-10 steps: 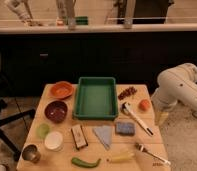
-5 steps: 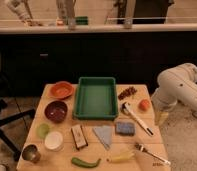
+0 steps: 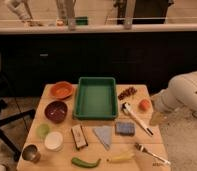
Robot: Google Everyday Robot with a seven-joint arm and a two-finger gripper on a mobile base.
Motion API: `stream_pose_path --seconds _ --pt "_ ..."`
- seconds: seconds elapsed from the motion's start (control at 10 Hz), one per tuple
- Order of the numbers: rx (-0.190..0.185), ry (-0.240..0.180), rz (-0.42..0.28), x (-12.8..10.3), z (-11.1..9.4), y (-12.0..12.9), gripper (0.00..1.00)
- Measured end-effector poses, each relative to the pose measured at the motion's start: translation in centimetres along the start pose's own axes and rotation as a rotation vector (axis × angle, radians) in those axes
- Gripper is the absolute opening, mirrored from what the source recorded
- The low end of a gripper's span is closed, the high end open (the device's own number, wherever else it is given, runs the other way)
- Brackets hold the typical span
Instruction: Place pepper in red bowl
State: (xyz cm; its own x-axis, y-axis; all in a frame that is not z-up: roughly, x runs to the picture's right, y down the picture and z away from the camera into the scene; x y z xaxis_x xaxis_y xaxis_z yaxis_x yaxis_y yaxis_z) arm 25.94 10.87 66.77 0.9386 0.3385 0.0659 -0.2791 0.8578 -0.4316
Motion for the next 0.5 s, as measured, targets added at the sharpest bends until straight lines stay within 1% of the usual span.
stream_pose_path --seconds 0.1,0.2,0.3,0.4,0.5 --pt "0.034 -0.126 0.068 -2.4 0.1 0.6 0.8" --pt "0.052 -0.214 0.109 -4.3 0.2 1.1 0.8" --pt "0.062 -0.265 0.133 -5.5 0.3 1.5 0.8" --pt "0.068 -0.336 0.143 -8.4 0.5 2.1 0.8" --pt "0.069 -0.37 0.133 -10.6 0.7 2.7 0.8"
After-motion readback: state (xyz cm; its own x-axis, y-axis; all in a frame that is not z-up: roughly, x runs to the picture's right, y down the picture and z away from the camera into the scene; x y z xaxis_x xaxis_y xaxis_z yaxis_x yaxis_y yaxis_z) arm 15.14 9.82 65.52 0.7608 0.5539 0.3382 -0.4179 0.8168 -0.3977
